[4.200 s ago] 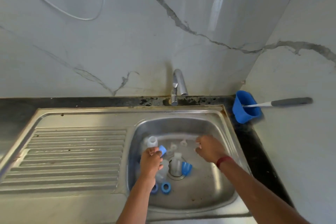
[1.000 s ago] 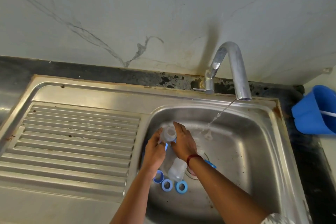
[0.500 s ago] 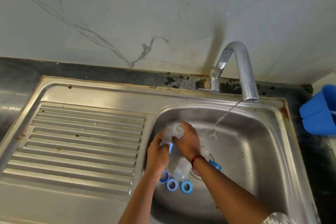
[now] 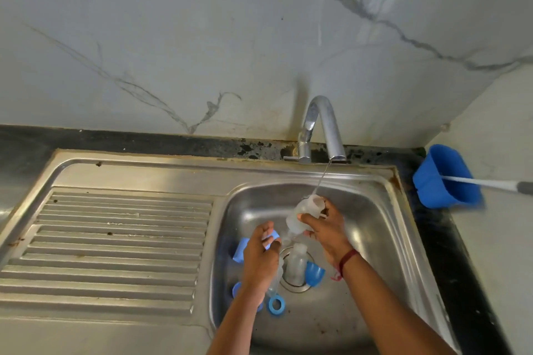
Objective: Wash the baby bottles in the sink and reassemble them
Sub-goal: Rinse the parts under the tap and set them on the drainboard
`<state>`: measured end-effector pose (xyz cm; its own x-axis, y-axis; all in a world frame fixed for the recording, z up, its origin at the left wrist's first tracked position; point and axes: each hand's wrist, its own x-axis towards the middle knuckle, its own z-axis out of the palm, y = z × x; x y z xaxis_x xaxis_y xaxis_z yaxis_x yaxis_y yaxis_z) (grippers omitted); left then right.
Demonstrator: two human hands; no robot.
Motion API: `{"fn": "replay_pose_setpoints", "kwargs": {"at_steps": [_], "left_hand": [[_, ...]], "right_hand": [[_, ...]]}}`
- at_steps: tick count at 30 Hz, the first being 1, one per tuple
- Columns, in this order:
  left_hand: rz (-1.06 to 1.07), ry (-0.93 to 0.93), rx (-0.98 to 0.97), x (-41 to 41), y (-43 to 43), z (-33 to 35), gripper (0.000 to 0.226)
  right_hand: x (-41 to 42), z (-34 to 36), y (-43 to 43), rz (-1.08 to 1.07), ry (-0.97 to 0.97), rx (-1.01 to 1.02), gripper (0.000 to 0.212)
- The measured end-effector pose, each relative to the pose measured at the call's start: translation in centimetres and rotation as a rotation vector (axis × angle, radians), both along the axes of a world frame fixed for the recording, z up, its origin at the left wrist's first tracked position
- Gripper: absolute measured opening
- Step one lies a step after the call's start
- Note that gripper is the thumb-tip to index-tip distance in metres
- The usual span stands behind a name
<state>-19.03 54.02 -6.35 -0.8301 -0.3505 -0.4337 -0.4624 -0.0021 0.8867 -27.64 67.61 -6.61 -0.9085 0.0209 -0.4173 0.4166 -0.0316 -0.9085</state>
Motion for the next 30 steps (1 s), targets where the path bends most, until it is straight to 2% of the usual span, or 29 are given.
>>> {"fn": "replay_pose_setpoints", "kwargs": {"at_steps": [4,6,10,14,17,20,23,30], "left_hand": [[-0.009,0.035,-0.011,-1.3,0.3,0.8,0.040],[-0.010,0.055,-0.031,-2.2,0.2,1.2,0.042],[0.014,0.092,-0.065,-3.7,0.0,1.6,0.042],[0.055,0.087,-0.056,-4.3,0.5,1.8,0.042],[0.090,0.087,-0.072,-4.7,1.1,1.5,0.041],[0.096,0.086,-0.085,-4.8,1.7,1.1,0.040],[0.109,0.078,-0.084,-5.0,2.2,0.4,0.040],[0.110,0.045,-0.074,-5.1,3.2,-0.7,0.039]], "right_hand": [[-1.0,0.8,0.3,0.149,0.187,0.333,0.054],[-1.5,1.1,0.1,0.217,0.240,0.408,0.056],[-2.2,1.2,0.3,0.113,0.266,0.429,0.057],[-1.6,1.7,0.8,0.268,0.254,0.431,0.055],[-2.0,1.8,1.5,0.188,0.288,0.455,0.057],[-2.2,1.3,2.0,0.288,0.276,0.449,0.060],[-2.4,0.8,2.1,0.260,0.332,0.489,0.059],[-2.8,0.3,2.0,0.294,0.311,0.452,0.059]]}}
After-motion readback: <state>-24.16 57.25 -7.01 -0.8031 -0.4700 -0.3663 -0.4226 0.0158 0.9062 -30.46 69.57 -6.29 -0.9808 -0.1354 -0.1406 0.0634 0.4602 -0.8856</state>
